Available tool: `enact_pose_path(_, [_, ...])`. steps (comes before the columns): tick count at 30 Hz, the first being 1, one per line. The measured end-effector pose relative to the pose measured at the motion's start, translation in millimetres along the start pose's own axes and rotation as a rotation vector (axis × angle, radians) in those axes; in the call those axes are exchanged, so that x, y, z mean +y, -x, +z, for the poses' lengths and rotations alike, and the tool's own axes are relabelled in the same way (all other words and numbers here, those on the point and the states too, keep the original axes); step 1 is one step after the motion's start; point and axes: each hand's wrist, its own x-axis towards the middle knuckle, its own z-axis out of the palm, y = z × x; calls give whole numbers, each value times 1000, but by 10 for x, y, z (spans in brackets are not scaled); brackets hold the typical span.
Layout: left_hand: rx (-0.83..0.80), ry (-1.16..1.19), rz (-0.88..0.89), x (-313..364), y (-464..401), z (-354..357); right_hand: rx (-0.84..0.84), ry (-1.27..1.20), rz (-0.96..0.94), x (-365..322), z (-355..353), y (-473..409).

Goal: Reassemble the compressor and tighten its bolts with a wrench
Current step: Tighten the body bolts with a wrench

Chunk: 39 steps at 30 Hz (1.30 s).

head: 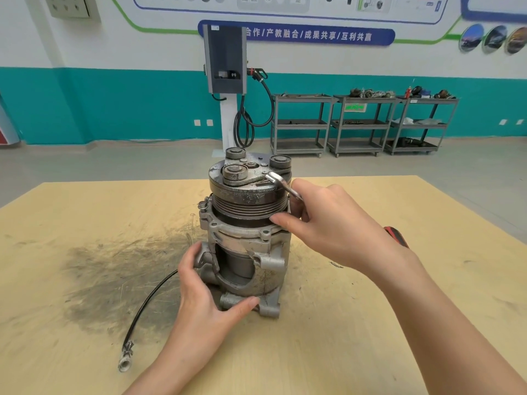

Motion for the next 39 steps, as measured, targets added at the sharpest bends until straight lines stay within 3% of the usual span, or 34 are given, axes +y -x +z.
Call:
enact_pose_path(12, [2,16,-2,-38,-13,13,-111,-277,52,139,-111,-10])
enact_pose_path(20, [0,30,-6,-49,-11,12,-15,-250,81,86,-45,-22])
enact_pose_path(29, [-12,13,-1,-39,-8,15,-155,-347,75,153,-112,-4])
enact_pose_path(39, [5,23,-1,-48,-11,20,-76,-248,103,86,-56,-12])
